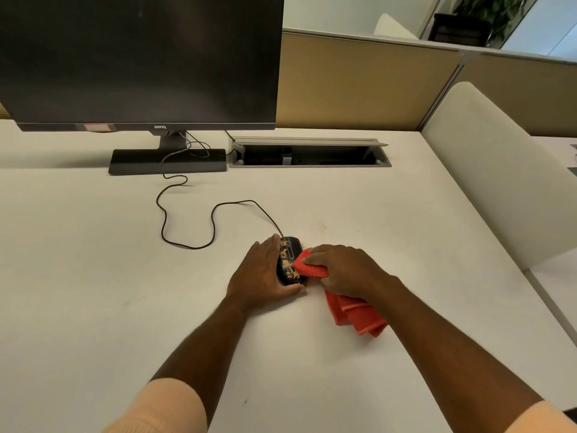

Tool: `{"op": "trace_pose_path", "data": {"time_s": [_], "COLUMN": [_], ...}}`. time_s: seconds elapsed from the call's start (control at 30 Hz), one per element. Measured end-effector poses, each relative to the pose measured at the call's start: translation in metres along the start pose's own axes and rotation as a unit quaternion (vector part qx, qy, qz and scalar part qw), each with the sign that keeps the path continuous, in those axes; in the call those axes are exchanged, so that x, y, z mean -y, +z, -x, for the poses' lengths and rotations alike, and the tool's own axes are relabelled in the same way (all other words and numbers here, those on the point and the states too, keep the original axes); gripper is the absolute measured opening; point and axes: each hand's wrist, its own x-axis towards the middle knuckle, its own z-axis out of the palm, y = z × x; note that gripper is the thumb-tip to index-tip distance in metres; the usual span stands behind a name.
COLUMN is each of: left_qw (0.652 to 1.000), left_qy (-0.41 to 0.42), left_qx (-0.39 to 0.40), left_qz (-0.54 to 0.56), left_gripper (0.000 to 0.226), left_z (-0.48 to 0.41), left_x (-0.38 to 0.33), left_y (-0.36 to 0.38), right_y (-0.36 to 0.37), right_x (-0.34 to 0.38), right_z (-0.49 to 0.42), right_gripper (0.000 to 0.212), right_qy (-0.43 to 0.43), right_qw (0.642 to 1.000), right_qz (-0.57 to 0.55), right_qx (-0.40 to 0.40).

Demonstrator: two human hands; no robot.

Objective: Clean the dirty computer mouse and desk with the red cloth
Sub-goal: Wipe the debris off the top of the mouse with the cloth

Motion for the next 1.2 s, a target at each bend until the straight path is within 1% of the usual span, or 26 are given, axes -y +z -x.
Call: {"op": "trace_pose_path", "data": {"time_s": [0.1, 0.17, 0.23, 0.3, 0.37, 0.5, 0.73, 0.83, 0.9, 1.0, 1.03, 1.13, 1.2], "left_qw": [1.000, 1.000, 1.000, 1.000, 1.000, 1.000, 1.000, 0.999, 0.999, 0.999, 0.999, 0.999, 1.000], "left_qy": [-0.005, -0.018, -0.025, -0.019, -0.015, -0.008, -0.024, -0.029, -0.028, -0.029, -0.030, -0.031, -0.023], "left_qx": [-0.002, -0.004, 0.000, 0.004, 0.008, 0.004, -0.003, -0.019, -0.024, -0.027, -0.025, -0.012, -0.009], "left_qz": [-0.001, 0.002, 0.003, 0.001, 0.002, -0.001, 0.000, 0.006, 0.006, 0.004, 0.004, 0.003, 0.007], "left_gripper": [0.127, 0.129, 0.132, 0.134, 0.136, 0.136, 0.132, 0.131, 0.128, 0.128, 0.129, 0.134, 0.134], "left_z": [0.000, 0.000, 0.000, -0.001, -0.001, -0.002, 0.000, 0.002, 0.003, 0.004, 0.003, 0.003, 0.004], "left_x": [-0.001, -0.001, -0.001, 0.000, 0.000, -0.002, -0.004, -0.006, -0.006, -0.005, -0.005, -0.006, -0.007], "left_y": [0.001, 0.002, 0.003, 0.002, 0.001, -0.001, -0.002, -0.002, 0.000, 0.001, 0.001, -0.003, -0.004], "right_y": [-0.004, -0.004, -0.005, -0.006, -0.007, -0.001, 0.013, 0.015, 0.016, 0.015, 0.013, 0.007, 0.005], "right_x": [-0.006, -0.010, -0.013, -0.013, -0.010, 0.000, 0.012, 0.012, 0.009, 0.005, 0.004, 0.004, 0.006], "right_z": [0.008, 0.012, 0.013, 0.009, 0.004, -0.005, -0.002, 0.007, 0.013, 0.019, 0.020, 0.019, 0.016], "right_gripper": [0.058, 0.057, 0.055, 0.053, 0.054, 0.053, 0.054, 0.048, 0.042, 0.034, 0.035, 0.052, 0.052], "right_qy": [-0.026, -0.028, -0.014, 0.001, 0.018, 0.031, 0.006, -0.007, -0.012, -0.003, 0.003, 0.029, 0.052], "right_qw": [0.998, 0.997, 0.999, 1.000, 0.998, 0.996, 0.999, 0.999, 0.999, 1.000, 1.000, 0.998, 0.993], "right_qz": [0.035, 0.045, 0.019, -0.011, -0.020, -0.018, 0.014, 0.028, 0.033, 0.012, -0.002, -0.033, -0.054], "right_qx": [0.044, 0.052, 0.026, -0.018, -0.054, -0.085, -0.042, -0.035, -0.014, 0.005, -0.001, -0.050, -0.095]}}
